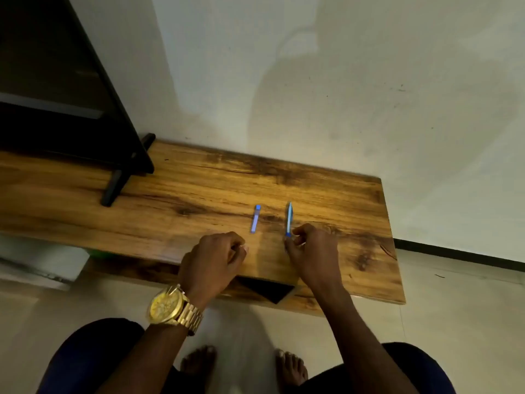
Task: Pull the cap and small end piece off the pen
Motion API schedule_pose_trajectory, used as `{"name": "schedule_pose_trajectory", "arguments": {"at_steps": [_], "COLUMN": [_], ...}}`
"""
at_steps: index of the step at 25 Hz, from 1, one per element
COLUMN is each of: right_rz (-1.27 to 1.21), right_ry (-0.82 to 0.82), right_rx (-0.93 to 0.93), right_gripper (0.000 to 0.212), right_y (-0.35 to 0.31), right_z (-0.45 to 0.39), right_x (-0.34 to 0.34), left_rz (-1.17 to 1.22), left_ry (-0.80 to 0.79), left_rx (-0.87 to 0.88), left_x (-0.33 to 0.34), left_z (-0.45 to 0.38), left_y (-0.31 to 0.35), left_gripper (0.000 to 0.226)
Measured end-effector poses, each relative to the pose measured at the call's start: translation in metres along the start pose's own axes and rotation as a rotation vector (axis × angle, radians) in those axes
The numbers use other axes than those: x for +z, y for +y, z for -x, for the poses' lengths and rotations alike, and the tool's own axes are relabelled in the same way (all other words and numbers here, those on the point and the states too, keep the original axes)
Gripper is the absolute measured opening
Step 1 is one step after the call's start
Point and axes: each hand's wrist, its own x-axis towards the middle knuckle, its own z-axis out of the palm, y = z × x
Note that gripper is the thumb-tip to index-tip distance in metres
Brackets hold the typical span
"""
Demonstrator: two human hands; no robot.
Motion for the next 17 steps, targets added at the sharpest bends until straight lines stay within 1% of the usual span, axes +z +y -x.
{"name": "schedule_pose_trajectory", "arguments": {"at_steps": [3,6,9,11,14,15,17], "right_rz": [0.091,0.141,0.109,-0.072,-0.503,-0.59,-0.628], "right_ry": [-0.056,-0.112,-0.131,-0.177,-0.328,-0.374,-0.419], "right_rx": [0.029,0.087,0.111,0.136,0.17,0.171,0.129], "right_gripper": [0.024,0.026,0.015,0.009,0.008,0.008,0.006], "right_y": [0.001,0.001,0.006,0.004,-0.006,-0.009,-0.013], "right_z": [-0.015,-0.031,-0.039,-0.038,-0.025,-0.019,-0.011], "right_x": [0.012,0.017,0.01,0.0,-0.012,-0.013,-0.016], "left_rz": [0.086,0.238,0.359,0.436,0.576,0.643,0.784], "left_ry": [0.014,0.023,0.03,0.063,0.094,0.082,0.043], "left_rx": [0.022,0.027,0.019,-0.001,-0.046,-0.068,-0.088], "left_x": [0.014,0.023,0.035,0.04,0.041,0.04,0.038], "left_z": [-0.011,-0.024,-0.035,-0.042,-0.05,-0.05,-0.052], "left_y": [0.005,0.01,0.009,0.011,0.01,0.009,0.01], "left_gripper": [0.016,0.011,0.008,0.009,0.021,0.025,0.023]}}
